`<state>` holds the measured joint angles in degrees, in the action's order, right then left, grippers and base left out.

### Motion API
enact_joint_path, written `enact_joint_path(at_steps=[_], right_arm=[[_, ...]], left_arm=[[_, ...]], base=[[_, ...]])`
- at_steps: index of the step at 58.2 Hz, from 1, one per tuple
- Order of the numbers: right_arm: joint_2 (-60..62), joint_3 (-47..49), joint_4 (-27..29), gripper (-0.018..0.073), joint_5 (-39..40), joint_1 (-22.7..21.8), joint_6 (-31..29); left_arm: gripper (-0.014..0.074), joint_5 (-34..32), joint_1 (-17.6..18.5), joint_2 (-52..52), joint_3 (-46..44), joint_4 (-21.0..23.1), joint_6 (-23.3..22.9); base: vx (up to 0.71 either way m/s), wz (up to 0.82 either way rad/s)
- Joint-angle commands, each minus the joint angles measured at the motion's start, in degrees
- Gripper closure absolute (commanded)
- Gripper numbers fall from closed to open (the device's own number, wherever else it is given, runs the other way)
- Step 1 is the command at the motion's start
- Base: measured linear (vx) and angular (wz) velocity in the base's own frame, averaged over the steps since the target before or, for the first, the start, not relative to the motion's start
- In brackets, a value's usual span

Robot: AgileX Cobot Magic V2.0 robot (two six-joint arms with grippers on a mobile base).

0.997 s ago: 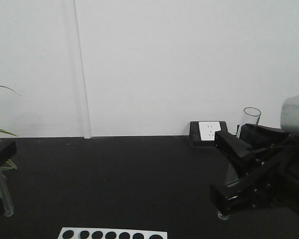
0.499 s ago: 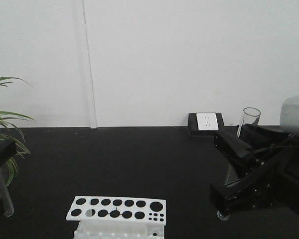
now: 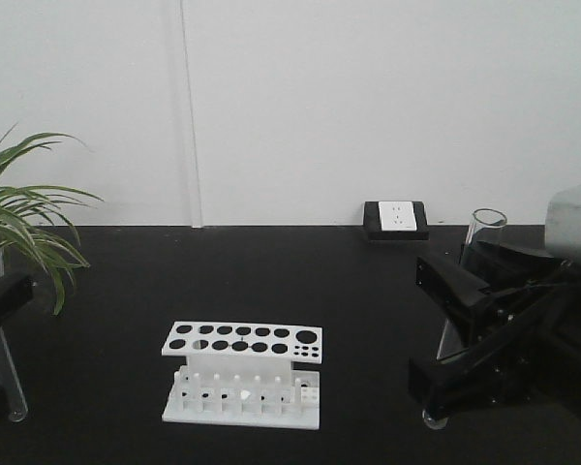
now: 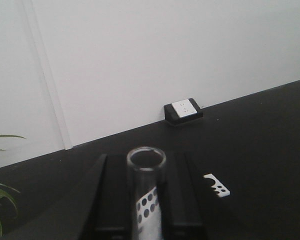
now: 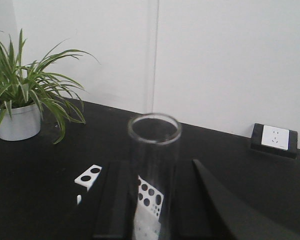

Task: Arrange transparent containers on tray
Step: 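Drive the base to the counter with the yellow tray, holding both tubes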

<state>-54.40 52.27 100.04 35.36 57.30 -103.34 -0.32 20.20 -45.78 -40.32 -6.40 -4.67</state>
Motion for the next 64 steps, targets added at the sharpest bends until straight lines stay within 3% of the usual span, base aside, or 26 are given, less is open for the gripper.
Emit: enact_joint_path(at_steps=[1, 64], right_arm=[[0.5, 2.1, 1.5, 0.0389, -1.3, -0.2, -0.7], [0.5, 2.1, 1.5, 0.0389, -1.3, -0.2, -0.7]], left_arm=[[0.0514, -4.8, 0.3, 0.4, -2.0, 0.5, -0.1], [0.0514, -4.8, 0.3, 0.4, -2.0, 0.5, -0.1]], base=[[-0.27, 0.06], [-0.31, 0.13]])
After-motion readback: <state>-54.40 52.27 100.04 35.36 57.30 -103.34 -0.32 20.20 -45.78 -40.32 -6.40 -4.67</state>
